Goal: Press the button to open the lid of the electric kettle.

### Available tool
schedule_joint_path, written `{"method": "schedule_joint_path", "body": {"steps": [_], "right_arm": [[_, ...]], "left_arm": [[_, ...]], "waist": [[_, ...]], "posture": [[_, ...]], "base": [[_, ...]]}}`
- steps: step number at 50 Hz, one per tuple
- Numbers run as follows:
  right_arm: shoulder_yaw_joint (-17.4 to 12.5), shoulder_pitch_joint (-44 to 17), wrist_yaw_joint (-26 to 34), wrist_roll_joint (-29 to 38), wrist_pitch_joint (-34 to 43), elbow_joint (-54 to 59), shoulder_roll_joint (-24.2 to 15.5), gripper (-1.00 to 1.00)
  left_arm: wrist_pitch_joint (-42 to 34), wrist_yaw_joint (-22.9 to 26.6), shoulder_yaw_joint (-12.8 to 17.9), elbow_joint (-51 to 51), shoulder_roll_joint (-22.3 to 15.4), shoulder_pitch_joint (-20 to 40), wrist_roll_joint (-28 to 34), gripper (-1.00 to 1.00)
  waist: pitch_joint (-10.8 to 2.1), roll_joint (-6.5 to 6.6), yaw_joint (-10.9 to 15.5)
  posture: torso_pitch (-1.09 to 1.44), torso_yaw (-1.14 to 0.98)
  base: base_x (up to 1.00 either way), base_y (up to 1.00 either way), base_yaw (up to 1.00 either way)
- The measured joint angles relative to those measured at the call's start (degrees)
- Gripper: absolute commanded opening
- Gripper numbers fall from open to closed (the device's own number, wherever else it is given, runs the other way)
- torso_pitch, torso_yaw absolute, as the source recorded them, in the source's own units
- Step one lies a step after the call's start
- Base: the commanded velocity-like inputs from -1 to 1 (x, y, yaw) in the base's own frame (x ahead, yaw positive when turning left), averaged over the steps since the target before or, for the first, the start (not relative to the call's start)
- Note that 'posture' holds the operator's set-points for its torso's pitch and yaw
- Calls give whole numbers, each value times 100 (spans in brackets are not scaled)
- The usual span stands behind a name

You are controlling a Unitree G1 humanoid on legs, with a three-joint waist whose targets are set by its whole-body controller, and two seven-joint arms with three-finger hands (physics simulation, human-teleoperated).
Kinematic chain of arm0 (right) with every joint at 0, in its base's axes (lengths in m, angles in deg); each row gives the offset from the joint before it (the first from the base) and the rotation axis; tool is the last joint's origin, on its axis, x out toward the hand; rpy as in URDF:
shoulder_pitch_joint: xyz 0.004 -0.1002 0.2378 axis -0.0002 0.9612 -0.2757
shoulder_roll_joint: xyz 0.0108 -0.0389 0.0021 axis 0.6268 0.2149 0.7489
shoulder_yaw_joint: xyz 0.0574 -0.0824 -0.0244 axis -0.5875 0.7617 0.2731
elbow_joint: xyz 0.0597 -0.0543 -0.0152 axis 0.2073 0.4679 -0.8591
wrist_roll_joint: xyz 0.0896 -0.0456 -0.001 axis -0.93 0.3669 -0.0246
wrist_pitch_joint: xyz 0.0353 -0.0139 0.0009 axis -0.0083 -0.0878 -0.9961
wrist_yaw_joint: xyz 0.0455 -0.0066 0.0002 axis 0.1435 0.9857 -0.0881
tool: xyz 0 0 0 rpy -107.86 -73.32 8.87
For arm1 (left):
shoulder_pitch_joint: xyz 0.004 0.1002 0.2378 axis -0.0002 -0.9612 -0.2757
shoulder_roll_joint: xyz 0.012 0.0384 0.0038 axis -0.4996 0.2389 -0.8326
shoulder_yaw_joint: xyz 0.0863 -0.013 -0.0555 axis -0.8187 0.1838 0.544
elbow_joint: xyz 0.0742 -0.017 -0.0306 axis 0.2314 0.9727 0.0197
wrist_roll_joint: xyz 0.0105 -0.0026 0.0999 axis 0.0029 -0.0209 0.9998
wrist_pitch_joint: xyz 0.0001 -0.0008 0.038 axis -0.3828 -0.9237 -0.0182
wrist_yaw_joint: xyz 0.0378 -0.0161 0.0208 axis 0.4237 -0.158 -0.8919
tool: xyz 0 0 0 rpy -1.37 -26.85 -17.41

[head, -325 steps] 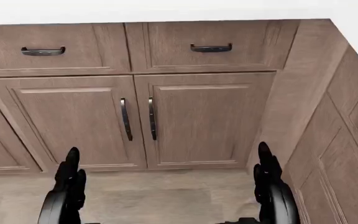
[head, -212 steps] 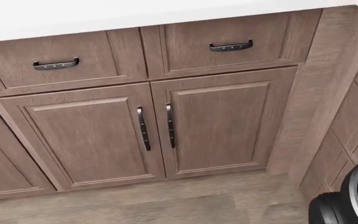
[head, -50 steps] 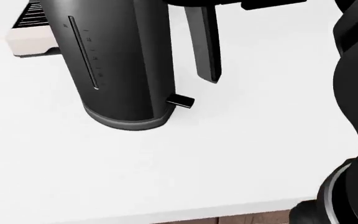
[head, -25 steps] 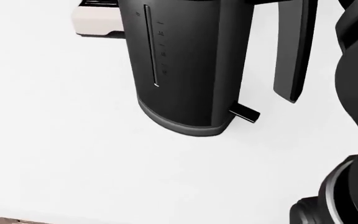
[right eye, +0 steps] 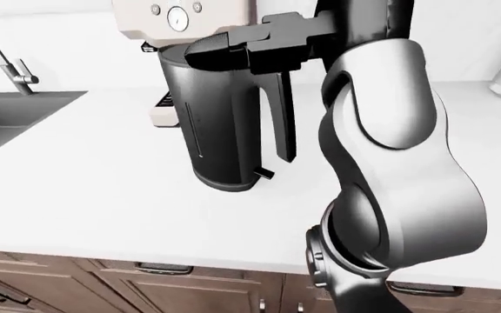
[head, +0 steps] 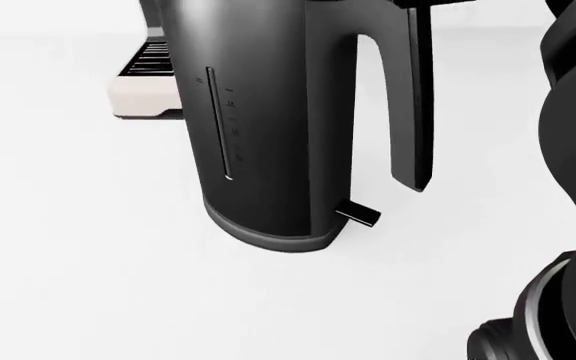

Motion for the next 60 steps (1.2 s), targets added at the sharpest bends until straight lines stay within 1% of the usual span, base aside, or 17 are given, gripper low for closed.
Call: {"method": "schedule_joint_path", "body": {"steps": [11, 15, 26, 30, 35, 39, 43, 50, 52, 56, 60], "right_arm": [[20, 12, -8, -8, -18, -3, 0, 100], [33, 30, 3, -12, -34, -1, 6, 100], [38, 16, 17, -2, -38, -31, 16, 100], [49, 16, 18, 0, -37, -44, 27, 100], [44, 21, 22, 1, -34, -42, 32, 100], [48, 31, 31, 3, -59, -29, 35, 100], [41, 41, 36, 10, -86, -2, 23, 100], [19, -11, 54, 25, -48, 97, -48, 100], [25, -123, 70, 33, 38, 149, -99, 100], [-49, -230, 109, 51, 40, 238, -176, 100], [64, -292, 225, 103, -67, 563, -354, 100]], "left_arm": [[75, -89, -13, -23, -22, 28, -75, 100], [80, -114, -16, -40, -6, 43, -91, 100], [96, 8, 60, -10, -11, -79, 21, 100], [117, 27, 86, -10, -34, -103, 27, 100], [143, 35, 75, -22, -43, -110, 34, 100], [182, 53, 82, -65, -74, -50, 9, 100], [228, 39, 83, -51, -98, -36, 11, 100], [256, 95, 86, -86, -64, -65, 81, 100], [268, 144, 118, -79, -48, -121, 136, 100], [267, 203, 100, -63, -27, -170, 220, 100], [256, 201, 98, -59, -8, -167, 247, 100]], "waist": [[-440, -45, 56], [-627, -62, 84], [-1162, -129, 191], [-1316, -154, 227], [-1469, -179, 267], [-1541, -192, 289], [-1579, -197, 310], [-1595, -201, 324], [-1592, -194, 329], [-1601, -206, 326], [-1612, -203, 315]], "posture": [[-39, 0], [-43, 0], [-54, 0], [-58, 0], [-62, 0], [-62, 0], [-62, 0], [-62, 0], [-62, 0], [-62, 0], [-62, 0]], "base": [[0, 0, 0], [0, 0, 0], [0, 0, 0], [0, 0, 0], [0, 0, 0], [0, 0, 0], [0, 0, 0], [0, 0, 0], [0, 0, 0], [0, 0, 0], [0, 0, 0]]}}
